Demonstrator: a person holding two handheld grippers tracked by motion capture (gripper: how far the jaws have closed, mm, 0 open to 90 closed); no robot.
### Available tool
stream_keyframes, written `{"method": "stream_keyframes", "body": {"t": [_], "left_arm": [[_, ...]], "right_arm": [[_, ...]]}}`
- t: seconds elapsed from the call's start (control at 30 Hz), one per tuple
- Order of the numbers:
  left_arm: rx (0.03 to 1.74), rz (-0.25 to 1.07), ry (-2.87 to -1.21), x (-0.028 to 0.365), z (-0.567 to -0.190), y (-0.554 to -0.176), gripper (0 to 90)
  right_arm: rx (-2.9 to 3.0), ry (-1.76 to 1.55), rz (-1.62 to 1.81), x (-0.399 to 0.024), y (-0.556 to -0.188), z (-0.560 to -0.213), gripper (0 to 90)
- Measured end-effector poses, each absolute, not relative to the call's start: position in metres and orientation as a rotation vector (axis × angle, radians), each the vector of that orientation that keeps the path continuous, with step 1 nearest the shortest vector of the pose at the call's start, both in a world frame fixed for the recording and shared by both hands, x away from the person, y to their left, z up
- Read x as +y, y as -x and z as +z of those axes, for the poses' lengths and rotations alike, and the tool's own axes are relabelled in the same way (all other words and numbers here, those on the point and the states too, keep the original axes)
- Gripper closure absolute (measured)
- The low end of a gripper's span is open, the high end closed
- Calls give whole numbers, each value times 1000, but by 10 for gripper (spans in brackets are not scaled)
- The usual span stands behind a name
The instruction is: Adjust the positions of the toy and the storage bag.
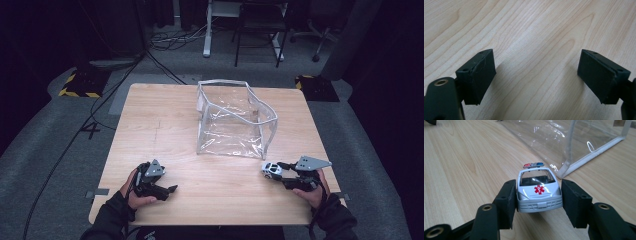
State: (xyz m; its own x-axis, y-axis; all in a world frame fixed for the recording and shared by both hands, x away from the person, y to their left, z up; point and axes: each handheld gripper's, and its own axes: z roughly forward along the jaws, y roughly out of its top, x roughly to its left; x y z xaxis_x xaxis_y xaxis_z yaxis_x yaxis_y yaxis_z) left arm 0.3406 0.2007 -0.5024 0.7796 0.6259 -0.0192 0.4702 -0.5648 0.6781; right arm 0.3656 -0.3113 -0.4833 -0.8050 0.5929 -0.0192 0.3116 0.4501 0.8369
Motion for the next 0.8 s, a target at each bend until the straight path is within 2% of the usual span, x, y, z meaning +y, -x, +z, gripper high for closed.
{"method": "stream_keyframes", "body": {"t": [0.8], "left_arm": [[817, 279, -2272, 200, -503, -341, 153]], "right_arm": [[2287, -838, 1318, -320, -367, -471, 480]]}}
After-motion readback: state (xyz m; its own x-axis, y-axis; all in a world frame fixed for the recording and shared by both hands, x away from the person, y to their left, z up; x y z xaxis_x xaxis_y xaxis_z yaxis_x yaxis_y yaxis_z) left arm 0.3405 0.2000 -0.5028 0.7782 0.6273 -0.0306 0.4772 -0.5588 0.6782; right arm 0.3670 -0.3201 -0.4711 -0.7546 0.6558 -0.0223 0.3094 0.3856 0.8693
